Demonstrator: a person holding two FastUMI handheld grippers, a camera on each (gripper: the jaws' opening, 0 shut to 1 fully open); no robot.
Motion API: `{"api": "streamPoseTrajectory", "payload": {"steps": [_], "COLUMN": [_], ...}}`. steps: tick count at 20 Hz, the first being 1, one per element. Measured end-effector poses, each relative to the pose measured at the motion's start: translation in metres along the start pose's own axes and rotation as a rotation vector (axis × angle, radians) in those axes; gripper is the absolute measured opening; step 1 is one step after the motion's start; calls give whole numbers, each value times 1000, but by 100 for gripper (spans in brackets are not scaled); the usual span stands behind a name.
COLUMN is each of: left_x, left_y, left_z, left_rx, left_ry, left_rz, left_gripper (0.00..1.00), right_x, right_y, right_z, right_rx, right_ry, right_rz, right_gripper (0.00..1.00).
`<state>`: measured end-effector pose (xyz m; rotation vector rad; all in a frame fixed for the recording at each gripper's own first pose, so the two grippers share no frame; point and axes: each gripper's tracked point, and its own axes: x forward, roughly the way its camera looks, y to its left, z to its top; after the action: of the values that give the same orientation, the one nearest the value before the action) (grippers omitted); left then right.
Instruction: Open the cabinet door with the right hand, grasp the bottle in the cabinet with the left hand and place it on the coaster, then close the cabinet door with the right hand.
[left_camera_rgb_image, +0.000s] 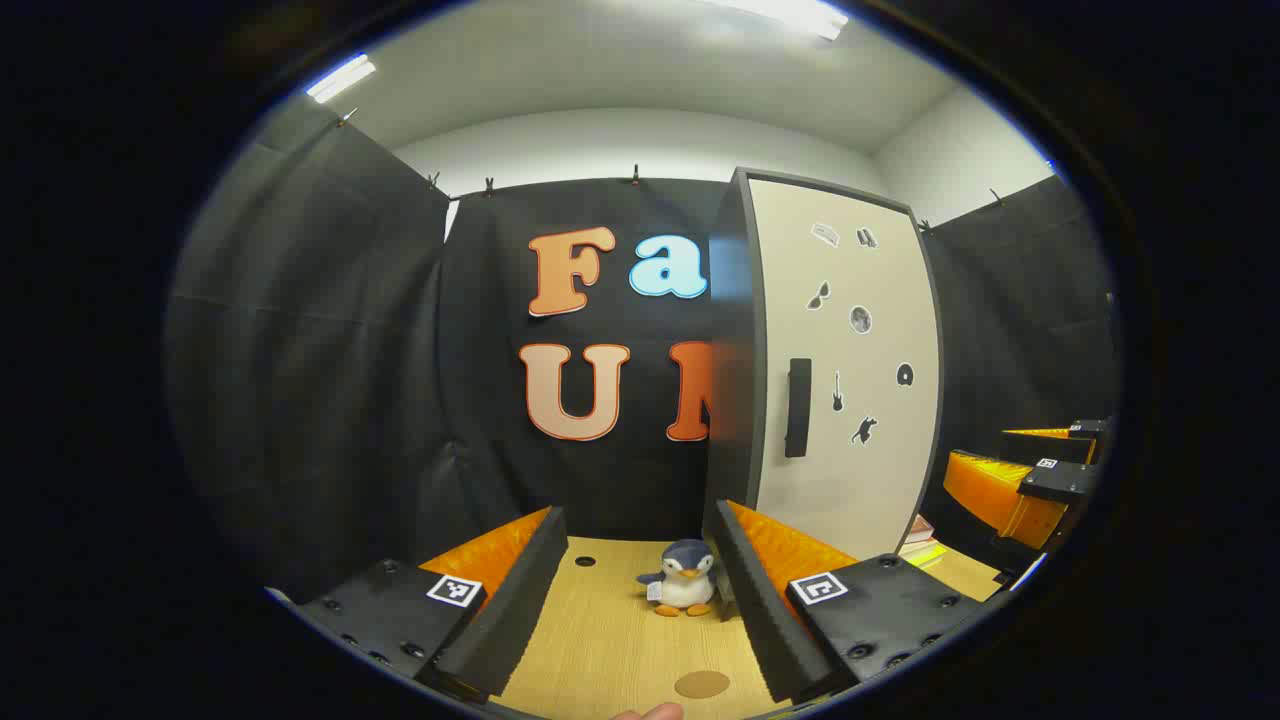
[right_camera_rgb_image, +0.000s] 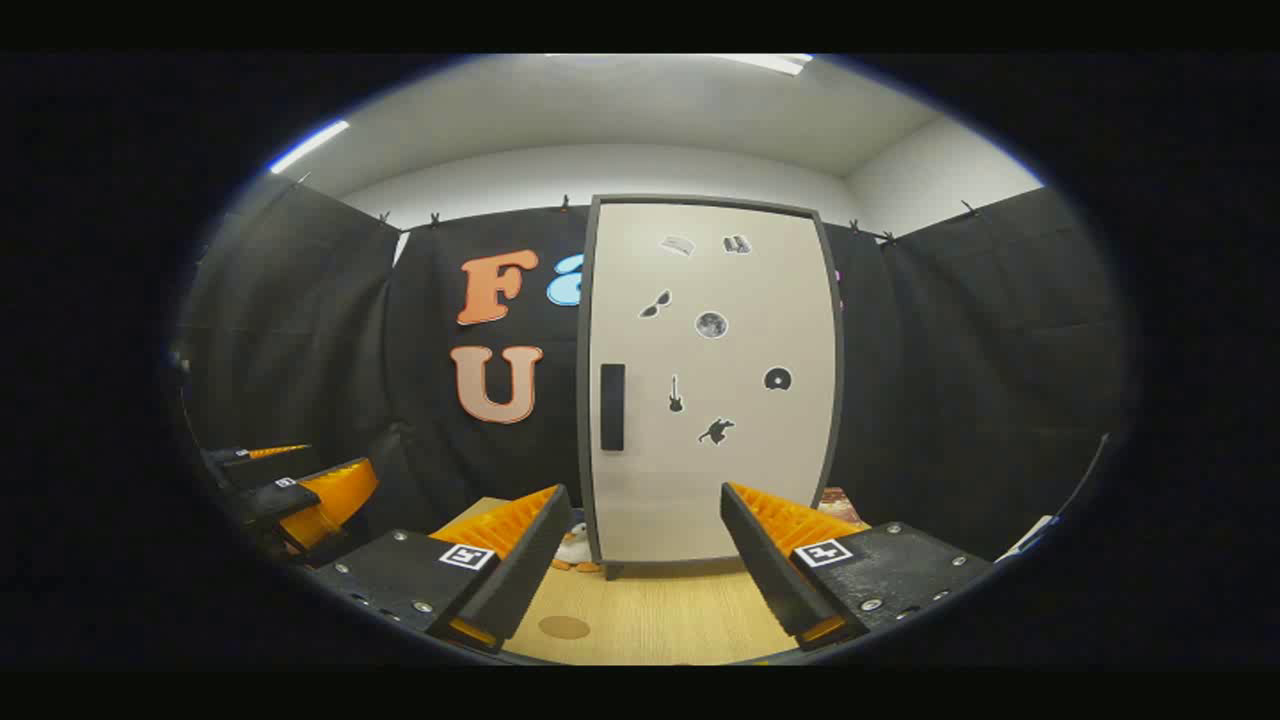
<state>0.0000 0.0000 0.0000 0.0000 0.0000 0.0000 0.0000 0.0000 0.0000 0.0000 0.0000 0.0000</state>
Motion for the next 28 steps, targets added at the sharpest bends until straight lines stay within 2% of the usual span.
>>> {"api": "streamPoseTrajectory", "payload": {"steps": [3, 4, 5, 10, 11, 14, 16, 17, 20, 21, 22, 27, 28], "left_x": [-1, -2, -2, -5, -5, -6, -6, -6, -5, -5, -6, -5, -4], "left_y": [1, 2, 4, 10, 11, 11, 13, 15, 15, 15, 17, 23, 25], "left_z": [1, -1, 0, 3, 3, -1, -2, -2, -3, -3, -2, -2, -3], "left_rx": [10, 14, 12, 13, 10, 10, 12, 16, 20, 21, 22, 19, 16], "left_ry": [-1, 1, 1, -12, -12, -1, 4, 4, 9, 7, 5, 3, 6], "left_rz": [-1, 0, 2, 13, 12, 7, 9, 11, 12, 12, 12, 21, 23], "left_gripper": [96, 99, 96, 96, 93, 99, 96, 96, 96, 93, 96, 96, 99], "right_x": [-1, 0, -1, -2, -3, -2, -1, -1, 2, 4, 5, 25, 32], "right_y": [2, 2, 2, 5, 7, 7, 8, 8, 9, 9, 9, 13, 15], "right_z": [-1, 0, 0, 0, 1, -1, -1, -2, -2, -1, -2, 0, 1], "right_rx": [6, 9, 14, 15, 17, 22, 26, 25, 31, 32, 31, 27, 24], "right_ry": [0, -2, -2, -4, -6, -5, -6, -5, -6, -9, -9, -12, -14], "right_rz": [4, 1, 2, 4, 5, 3, 3, 3, 7, 6, 7, 17, 21], "right_gripper": [93, 93, 93, 94, 93, 93, 93, 90, 93, 93, 93, 93, 93]}}
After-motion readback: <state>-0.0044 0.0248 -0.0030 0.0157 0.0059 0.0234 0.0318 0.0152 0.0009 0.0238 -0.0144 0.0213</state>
